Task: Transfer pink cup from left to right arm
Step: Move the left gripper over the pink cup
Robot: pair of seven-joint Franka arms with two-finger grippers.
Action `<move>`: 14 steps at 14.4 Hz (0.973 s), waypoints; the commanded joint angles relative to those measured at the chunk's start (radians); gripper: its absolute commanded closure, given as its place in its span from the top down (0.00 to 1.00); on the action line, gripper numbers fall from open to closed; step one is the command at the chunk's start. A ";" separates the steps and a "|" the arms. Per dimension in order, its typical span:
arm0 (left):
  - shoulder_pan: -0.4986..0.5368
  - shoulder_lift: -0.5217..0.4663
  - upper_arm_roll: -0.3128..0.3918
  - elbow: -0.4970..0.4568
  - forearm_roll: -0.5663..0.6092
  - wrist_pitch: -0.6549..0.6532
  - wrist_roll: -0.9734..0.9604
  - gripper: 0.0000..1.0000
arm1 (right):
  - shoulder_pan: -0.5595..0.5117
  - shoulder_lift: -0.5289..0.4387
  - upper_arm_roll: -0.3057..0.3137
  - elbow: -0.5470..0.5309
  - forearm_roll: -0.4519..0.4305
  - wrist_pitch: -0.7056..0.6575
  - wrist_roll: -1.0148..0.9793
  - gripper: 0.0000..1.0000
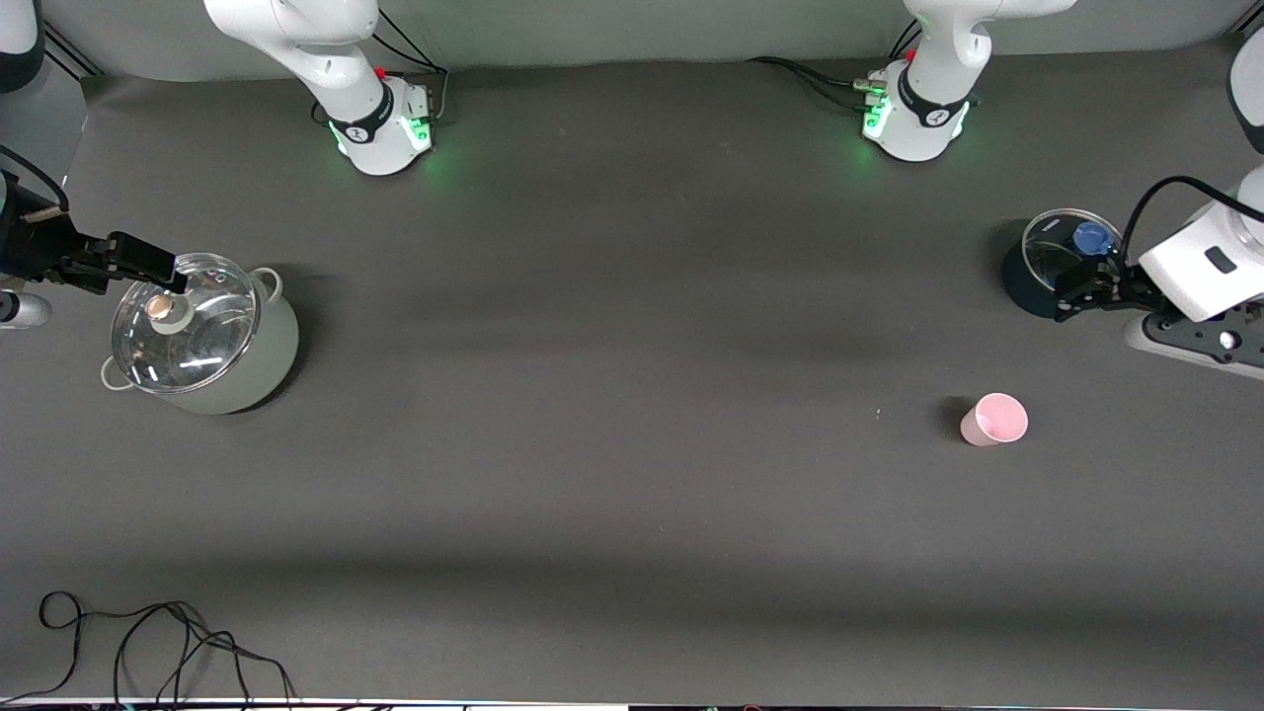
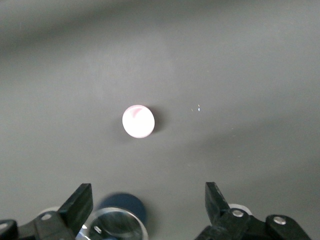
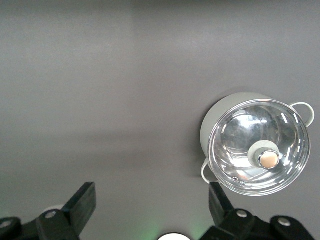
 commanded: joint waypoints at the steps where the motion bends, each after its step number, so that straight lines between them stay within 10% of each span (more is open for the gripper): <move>1: 0.065 0.075 0.003 0.085 -0.078 0.018 0.242 1.00 | -0.010 0.012 0.002 0.027 0.016 -0.016 -0.022 1.00; 14: 0.472 0.374 0.000 0.086 -0.626 -0.132 1.205 0.99 | -0.010 0.014 0.002 0.027 0.016 -0.016 -0.023 1.00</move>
